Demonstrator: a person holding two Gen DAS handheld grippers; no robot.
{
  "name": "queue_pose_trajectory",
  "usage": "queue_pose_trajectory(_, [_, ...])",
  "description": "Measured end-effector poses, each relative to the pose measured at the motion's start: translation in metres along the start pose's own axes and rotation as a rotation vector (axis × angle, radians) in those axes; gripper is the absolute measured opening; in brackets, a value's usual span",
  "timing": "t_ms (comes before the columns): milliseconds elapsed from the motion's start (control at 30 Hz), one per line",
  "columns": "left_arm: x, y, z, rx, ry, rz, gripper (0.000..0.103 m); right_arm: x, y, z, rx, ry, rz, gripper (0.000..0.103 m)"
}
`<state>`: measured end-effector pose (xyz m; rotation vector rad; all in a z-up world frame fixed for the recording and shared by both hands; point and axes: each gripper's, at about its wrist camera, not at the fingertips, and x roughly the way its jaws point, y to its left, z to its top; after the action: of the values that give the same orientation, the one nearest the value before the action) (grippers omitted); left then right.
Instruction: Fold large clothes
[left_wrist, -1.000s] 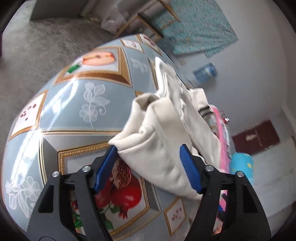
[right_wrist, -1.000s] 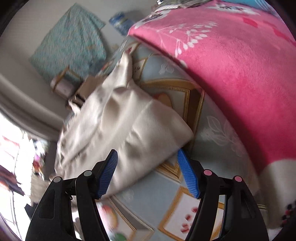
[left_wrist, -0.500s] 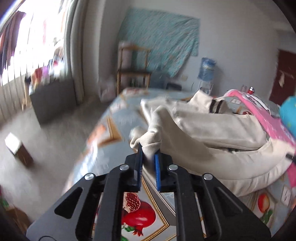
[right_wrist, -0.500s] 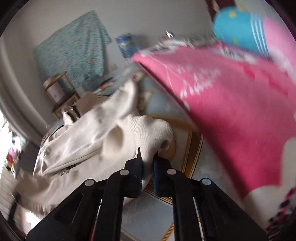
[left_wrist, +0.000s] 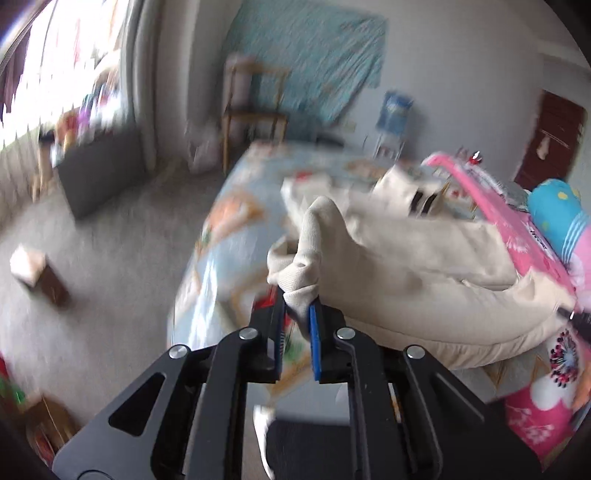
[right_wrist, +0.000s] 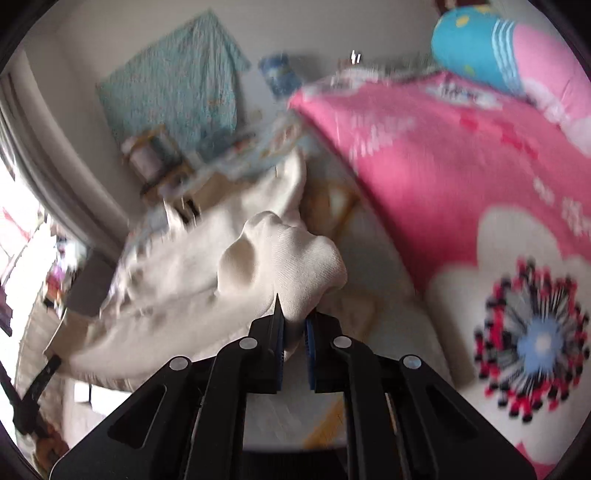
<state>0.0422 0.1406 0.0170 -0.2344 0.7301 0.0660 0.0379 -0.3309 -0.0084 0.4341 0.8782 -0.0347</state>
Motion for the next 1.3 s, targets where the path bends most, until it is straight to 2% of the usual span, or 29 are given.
queue_pose_trajectory(33, [0.016,0.006,-0.008,0.009,0.06,0.021,0.023,0.008,-0.004,-0.005,-0.008,0.035,-0.027,0.018])
queue_pose_trajectory(100, [0.038,0.021,-0.021,-0.004,0.142,0.066,0.027,0.021,-0.015,-0.012,-0.031,0.105,-0.119,0.038])
queue_pose_trajectory(133, [0.043,0.033,-0.024,-0.043,0.165,0.063,0.034,0.018,-0.018,-0.012,-0.034,0.107,-0.122,0.039])
queue_pose_trajectory(200, [0.031,0.046,-0.021,-0.114,0.132,0.049,0.04,0.0,-0.022,-0.008,-0.041,0.08,-0.144,0.052])
queue_pose_trajectory(233, [0.023,0.049,-0.017,-0.116,0.102,0.058,0.04,-0.016,-0.023,-0.005,-0.059,0.04,-0.191,0.055])
queue_pose_trajectory(300, [0.004,0.048,-0.008,-0.074,0.024,0.148,0.04,-0.039,-0.022,0.0,-0.085,-0.021,-0.273,0.059])
queue_pose_trajectory(333, [-0.002,0.045,-0.005,-0.06,0.002,0.16,0.041,-0.049,-0.018,0.003,-0.1,-0.051,-0.292,0.059])
queue_pose_trajectory(367, [-0.006,0.041,-0.002,-0.044,-0.013,0.157,0.043,-0.054,-0.011,0.004,-0.115,-0.07,-0.289,0.059])
queue_pose_trajectory(433, [-0.006,0.022,0.004,0.004,0.0,0.122,0.058,-0.05,0.011,0.006,-0.162,-0.07,-0.219,0.06])
queue_pose_trajectory(467, [-0.001,0.007,0.005,0.048,0.02,0.094,0.061,-0.043,0.026,0.004,-0.197,-0.054,-0.172,0.066])
queue_pose_trajectory(533, [0.014,-0.026,-0.001,0.146,0.06,0.074,0.075,-0.024,0.062,-0.004,-0.301,-0.012,-0.087,0.071])
queue_pose_trajectory(567, [0.027,-0.046,-0.005,0.215,0.106,0.073,0.077,-0.013,0.08,-0.011,-0.358,0.01,-0.078,0.073])
queue_pose_trajectory(667, [0.06,-0.091,-0.023,0.357,0.195,0.077,0.081,0.02,0.129,-0.033,-0.542,0.048,-0.12,0.074])
queue_pose_trajectory(767, [0.075,-0.114,-0.033,0.418,0.212,0.136,0.081,0.037,0.15,-0.044,-0.603,0.076,-0.1,0.074])
queue_pose_trajectory(867, [0.079,-0.115,-0.034,0.41,0.214,0.161,0.087,0.045,0.15,-0.042,-0.575,0.094,-0.071,0.074])
queue_pose_trajectory(1033, [0.088,-0.111,-0.032,0.347,0.237,0.158,0.096,0.065,0.143,-0.038,-0.51,0.158,-0.017,0.074])
queue_pose_trajectory(1300, [0.096,-0.106,-0.028,0.285,0.264,0.128,0.096,0.073,0.144,-0.043,-0.517,0.179,-0.022,0.074])
